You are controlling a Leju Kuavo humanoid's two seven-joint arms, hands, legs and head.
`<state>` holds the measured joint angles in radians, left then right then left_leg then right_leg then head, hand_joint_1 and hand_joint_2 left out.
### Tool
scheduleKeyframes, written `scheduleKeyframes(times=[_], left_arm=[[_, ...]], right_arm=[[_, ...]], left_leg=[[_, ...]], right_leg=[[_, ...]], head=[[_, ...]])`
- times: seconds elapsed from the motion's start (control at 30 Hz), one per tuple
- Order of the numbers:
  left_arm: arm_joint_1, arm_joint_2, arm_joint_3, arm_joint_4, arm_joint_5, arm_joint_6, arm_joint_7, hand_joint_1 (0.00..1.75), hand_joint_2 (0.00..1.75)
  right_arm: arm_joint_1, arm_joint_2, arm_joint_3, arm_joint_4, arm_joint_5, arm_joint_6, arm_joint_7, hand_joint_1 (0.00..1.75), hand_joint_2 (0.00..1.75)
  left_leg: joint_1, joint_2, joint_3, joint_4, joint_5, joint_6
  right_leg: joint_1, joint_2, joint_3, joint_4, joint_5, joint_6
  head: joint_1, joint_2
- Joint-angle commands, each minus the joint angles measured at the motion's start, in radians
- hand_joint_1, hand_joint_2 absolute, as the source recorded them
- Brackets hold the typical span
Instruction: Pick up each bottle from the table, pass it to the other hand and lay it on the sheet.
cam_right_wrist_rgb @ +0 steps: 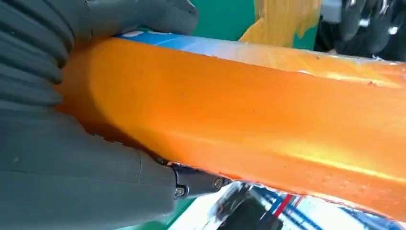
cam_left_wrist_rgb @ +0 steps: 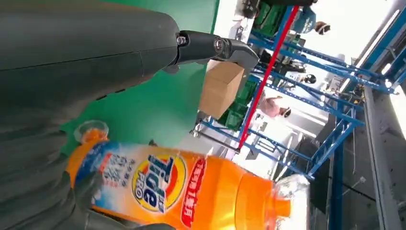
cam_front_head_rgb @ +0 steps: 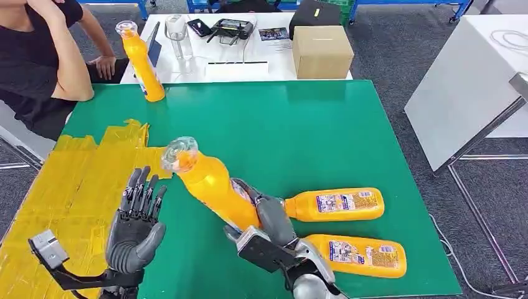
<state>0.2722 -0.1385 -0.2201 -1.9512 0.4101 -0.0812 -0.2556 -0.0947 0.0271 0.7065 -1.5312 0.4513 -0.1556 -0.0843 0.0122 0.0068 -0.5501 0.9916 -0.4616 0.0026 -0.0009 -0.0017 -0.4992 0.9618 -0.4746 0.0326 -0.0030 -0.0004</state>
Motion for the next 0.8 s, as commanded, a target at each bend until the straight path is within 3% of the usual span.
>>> scheduleKeyframes(times=[0.03, 0.8], left_arm=[[-0.005, 0.033, -0.035, 0.031, 0.02, -0.002, 0.012, 0.0, 1.75], [0.015, 0.061, -0.077, 0.029, 0.073, -0.04, 0.03, 0.0, 1.75]], right_arm=[[-0.088, -0.006, 0.106, 0.097, 0.012, 0.037, 0.025, 1.75, 1.75], [-0.122, -0.011, 0.165, 0.129, 0.035, 0.078, 0.047, 1.75, 1.75]], left_leg=[[0.0, 0.001, 0.003, -0.001, 0.0, 0.001], [-0.001, 0.0, 0.002, -0.001, 0.0, 0.001]], right_leg=[[0.0, 0.002, 0.002, -0.001, 0.001, 0.0], [0.0, 0.001, 0.002, -0.001, 0.0, 0.0]], head=[[0.0, 0.0], [0.0, 0.0]])
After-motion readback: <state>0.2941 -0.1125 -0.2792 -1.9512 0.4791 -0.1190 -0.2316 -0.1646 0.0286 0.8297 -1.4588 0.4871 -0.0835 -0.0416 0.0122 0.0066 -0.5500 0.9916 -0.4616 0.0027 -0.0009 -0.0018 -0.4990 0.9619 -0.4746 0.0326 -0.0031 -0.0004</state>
